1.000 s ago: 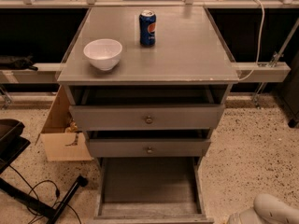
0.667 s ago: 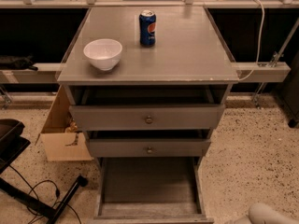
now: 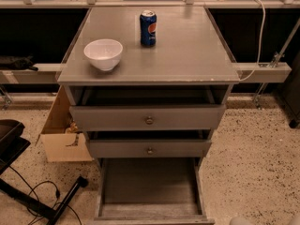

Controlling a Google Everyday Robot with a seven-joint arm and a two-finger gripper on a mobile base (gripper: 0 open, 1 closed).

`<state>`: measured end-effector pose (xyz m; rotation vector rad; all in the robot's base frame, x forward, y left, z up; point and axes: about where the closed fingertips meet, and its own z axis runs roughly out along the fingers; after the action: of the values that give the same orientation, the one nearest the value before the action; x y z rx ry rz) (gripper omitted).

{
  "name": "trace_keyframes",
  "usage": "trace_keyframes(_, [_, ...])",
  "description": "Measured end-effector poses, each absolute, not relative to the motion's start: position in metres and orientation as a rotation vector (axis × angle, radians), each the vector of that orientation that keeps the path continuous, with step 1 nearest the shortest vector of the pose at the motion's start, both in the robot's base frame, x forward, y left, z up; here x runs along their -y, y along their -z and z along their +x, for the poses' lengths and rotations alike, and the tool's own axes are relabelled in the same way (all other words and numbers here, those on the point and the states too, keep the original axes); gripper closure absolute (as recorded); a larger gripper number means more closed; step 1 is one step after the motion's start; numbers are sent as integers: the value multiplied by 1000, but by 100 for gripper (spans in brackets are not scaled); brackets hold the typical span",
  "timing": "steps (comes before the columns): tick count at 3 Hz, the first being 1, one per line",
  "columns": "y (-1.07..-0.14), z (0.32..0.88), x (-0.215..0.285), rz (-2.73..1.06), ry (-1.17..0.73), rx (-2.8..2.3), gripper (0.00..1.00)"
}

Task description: Close bottom drawer

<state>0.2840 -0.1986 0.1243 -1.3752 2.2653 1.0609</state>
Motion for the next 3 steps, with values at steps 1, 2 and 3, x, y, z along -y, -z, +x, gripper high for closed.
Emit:
trace_keyframes(1, [-107,296,180,-1370,-1076,-2213,100])
trace_keyframes(2, [-103,317,155,-1342,-1102,-2124,100])
trace_keyframes(3, [-106,330,142,-1330,-1106,-2074,100])
